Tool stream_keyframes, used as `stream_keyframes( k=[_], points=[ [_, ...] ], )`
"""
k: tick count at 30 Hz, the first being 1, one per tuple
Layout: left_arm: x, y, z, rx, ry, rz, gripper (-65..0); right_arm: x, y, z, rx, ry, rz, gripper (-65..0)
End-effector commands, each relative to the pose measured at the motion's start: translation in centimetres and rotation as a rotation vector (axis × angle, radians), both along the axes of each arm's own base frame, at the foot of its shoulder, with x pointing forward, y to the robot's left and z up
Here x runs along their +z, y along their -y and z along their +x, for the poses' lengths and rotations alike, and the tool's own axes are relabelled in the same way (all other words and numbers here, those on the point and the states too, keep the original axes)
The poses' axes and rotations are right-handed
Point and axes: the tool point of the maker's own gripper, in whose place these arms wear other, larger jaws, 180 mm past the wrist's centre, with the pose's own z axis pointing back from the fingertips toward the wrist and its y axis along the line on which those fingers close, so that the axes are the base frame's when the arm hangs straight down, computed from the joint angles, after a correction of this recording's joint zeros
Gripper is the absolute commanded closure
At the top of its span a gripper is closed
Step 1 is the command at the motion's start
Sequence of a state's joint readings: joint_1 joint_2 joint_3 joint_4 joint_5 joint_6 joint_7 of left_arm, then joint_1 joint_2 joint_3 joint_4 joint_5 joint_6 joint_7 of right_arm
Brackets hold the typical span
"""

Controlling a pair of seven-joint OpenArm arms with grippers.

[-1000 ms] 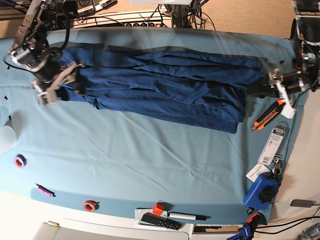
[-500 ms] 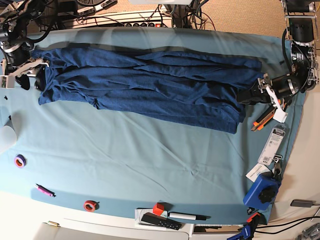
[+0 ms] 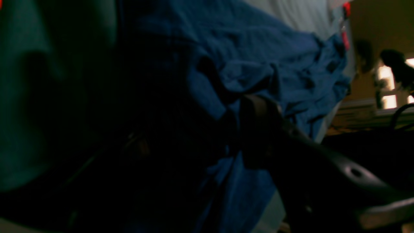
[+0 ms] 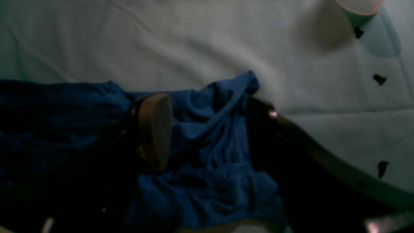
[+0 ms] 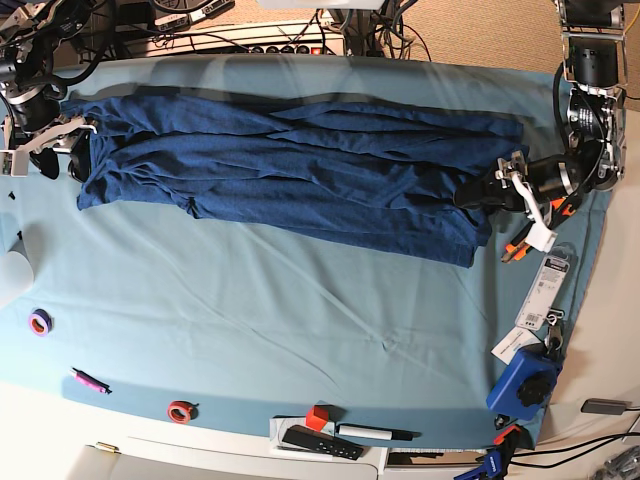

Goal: Layout the t-shirt on the table in an organized manner, then fold the t-shirt properly
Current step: 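Lift the shirt end with the left gripper and fold it toward the middle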

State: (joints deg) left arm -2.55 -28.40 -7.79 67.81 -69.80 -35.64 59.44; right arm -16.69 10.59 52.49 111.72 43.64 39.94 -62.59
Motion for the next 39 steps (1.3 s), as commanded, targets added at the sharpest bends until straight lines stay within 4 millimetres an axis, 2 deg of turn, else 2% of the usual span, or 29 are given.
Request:
stream_keyframes(
  k=[1,4,7,11,12,18,23,26,32,35,39],
  points=[
    [-2.8,-1.1,-2.8,-0.071,-0.126,0.142,-33.7,1.5,0.1,0.6,0.014,0.052,-0.017,-34.9],
    [-2.3,-1.0,-2.4,-0.073,-0.111,0.157,-27.9,1.5,0.1,0.6,0.014,0.052,-0.017,-34.9],
    [-2.1,-0.9,-2.4,-0.077,-0.101,0.157,-18.1,1.5,0.1,0.6,0.014,0.052,-0.017,-34.9],
    [-2.1,-0.6,-2.6,-0.082,-0.096,0.141,-1.6,1.5,0.1,0.6,0.014,0.052,-0.016,-34.9],
    [-1.9,-0.5,-2.6,-0.084,-0.089,0.133,0.0,1.5,0.1,0.6,0.014,0.052,-0.017,-34.9],
    [-0.4,0.3,-1.6,-0.064,-0.028,0.051,0.0,1.5,0.1,0.6,0.014,0.052,-0.017,-34.9],
    [2.1,2.4,-0.9,-0.112,0.078,-0.018,0.0,1.6,0.3,0.6,-0.003,0.058,-0.008,-34.9],
    [4.2,4.5,-0.5,-0.162,0.171,-0.050,0.0,1.5,0.2,0.7,-0.011,0.066,-0.007,-34.9],
    [8.5,10.0,0.2,-0.216,0.327,-0.133,0.0,1.2,1.1,0.4,-0.054,0.040,-0.035,-34.9],
    [9.5,12.1,0.5,-0.220,0.366,-0.166,0.0,1.2,1.1,0.4,-0.054,0.039,-0.035,-34.9],
    [9.8,14.0,0.9,-0.205,0.380,-0.195,0.0,1.2,1.1,0.4,-0.054,0.041,-0.035,-34.9]
  ],
)
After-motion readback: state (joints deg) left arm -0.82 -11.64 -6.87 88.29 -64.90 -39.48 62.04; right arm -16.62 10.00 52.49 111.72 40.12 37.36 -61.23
